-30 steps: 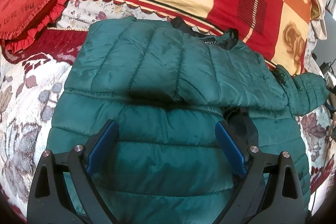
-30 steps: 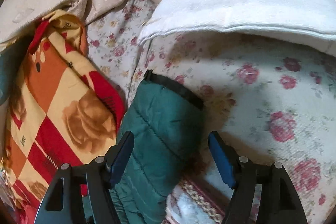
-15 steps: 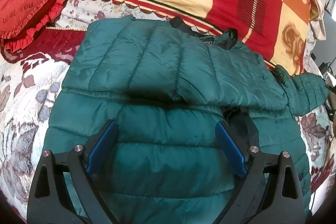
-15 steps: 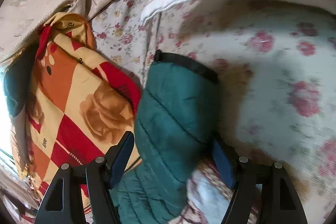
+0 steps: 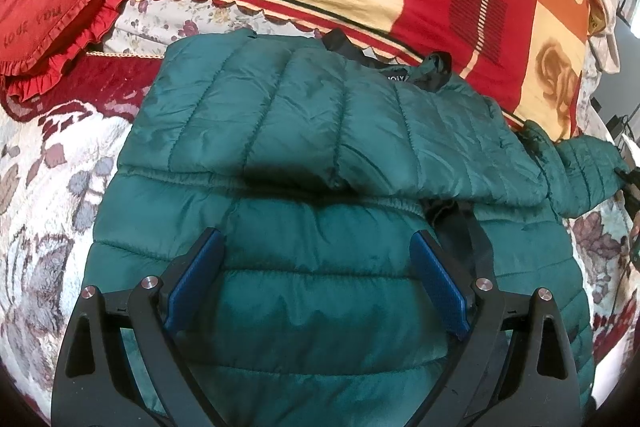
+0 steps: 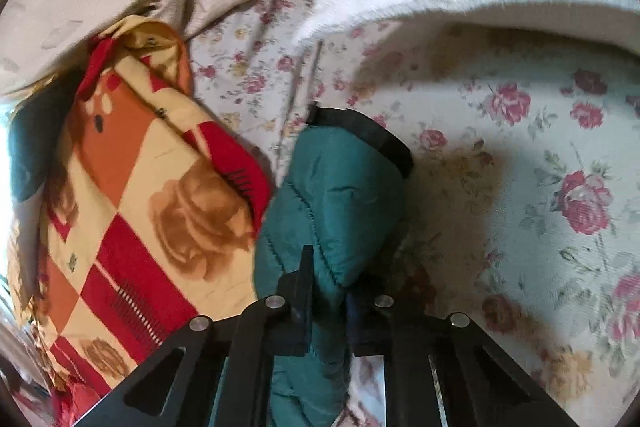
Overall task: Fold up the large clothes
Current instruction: 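Close the right gripper on the other sleeve cuff, then lift the held sleeve with the right gripper and lay it across the jacket front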
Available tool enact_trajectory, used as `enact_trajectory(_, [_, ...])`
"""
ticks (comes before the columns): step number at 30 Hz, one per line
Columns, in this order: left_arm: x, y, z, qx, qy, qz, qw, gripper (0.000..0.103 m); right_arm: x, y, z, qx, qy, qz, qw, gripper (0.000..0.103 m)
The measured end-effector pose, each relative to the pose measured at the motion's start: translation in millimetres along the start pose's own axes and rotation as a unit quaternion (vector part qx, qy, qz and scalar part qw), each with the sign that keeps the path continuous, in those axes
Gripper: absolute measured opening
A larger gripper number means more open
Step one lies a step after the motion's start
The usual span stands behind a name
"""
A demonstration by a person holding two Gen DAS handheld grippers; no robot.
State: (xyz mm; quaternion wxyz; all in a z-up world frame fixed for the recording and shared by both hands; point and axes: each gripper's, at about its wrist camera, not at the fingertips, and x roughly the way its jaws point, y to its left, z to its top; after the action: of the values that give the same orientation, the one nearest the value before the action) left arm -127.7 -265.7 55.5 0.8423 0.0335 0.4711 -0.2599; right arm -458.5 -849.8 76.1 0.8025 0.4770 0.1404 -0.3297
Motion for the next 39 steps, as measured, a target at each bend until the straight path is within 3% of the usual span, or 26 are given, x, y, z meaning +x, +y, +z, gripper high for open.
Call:
enact_trajectory(9, [-28, 8, 5, -0.011, -0.026, -0.011, 0.9995, 0.094, -32, 54, -21, -0.055, 0.007, 0.058, 0.997, 0.01])
enact_trajectory(21, [-54, 21, 9, 0.003, -0.049, 0.005, 0.9988, 0.094, -18, 143, -105, -0.153, 0.076, 0.094, 0.981, 0.01])
enact_trajectory(39, [-61, 73, 18, -0.052, -0.06, 0.021, 0.9966, 0.094, 28, 262, -261, -0.251, 0.232, 0.164, 0.925, 0.01])
